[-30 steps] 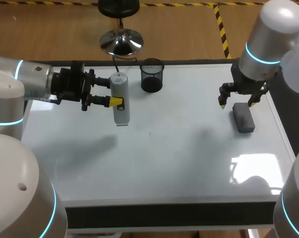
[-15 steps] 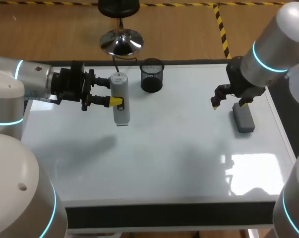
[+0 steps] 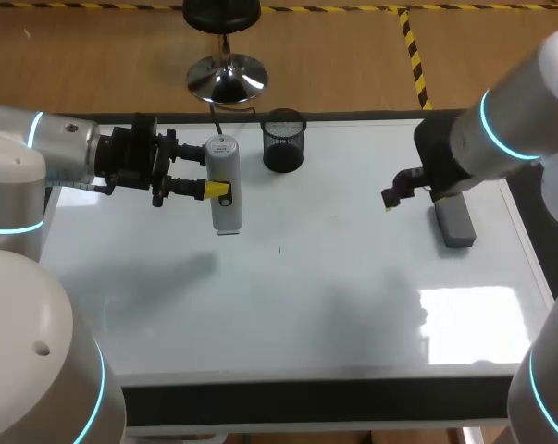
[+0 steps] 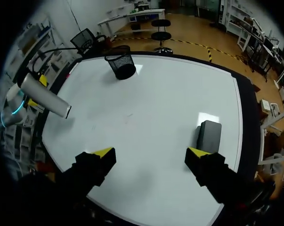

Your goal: Pick up the inspection probe, press it on each red-marked spot on the whiteboard one by one, put down the probe, pick up the eraser, and wipe off all the red marks.

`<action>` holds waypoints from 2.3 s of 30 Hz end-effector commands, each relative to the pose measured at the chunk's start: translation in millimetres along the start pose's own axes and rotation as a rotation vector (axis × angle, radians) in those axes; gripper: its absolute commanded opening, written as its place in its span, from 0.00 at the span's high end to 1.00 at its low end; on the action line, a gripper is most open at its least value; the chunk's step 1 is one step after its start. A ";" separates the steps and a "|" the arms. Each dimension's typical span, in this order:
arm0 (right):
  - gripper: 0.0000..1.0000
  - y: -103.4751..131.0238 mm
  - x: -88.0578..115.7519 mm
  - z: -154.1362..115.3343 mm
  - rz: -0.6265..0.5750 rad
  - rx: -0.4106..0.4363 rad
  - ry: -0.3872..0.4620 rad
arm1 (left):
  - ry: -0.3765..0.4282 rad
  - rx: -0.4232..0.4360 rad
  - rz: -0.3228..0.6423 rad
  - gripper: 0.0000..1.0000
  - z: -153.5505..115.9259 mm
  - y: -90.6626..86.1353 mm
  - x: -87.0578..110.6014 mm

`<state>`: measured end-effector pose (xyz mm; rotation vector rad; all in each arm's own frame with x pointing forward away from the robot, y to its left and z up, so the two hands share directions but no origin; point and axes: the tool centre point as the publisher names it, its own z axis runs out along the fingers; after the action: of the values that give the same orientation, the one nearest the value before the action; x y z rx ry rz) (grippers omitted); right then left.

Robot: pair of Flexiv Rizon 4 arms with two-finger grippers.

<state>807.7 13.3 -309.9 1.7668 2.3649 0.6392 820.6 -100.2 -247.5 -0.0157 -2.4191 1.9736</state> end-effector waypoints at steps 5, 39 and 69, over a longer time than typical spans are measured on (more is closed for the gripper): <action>0.00 -8.2 18.3 -6.3 -0.038 -0.094 0.014 | -0.004 0.001 0.002 1.00 0.5 -1.1 0.9; 0.00 -6.3 30.6 -10.3 -0.073 -0.112 0.054 | -0.004 0.001 0.002 1.00 0.5 -1.1 0.9; 0.00 -6.3 30.6 -10.3 -0.073 -0.112 0.054 | -0.079 0.032 -0.027 1.00 -15.2 -15.5 -16.0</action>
<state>789.2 38.8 -297.9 1.6316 2.3639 0.7988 837.3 -89.0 -235.3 0.0928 -2.4121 2.0422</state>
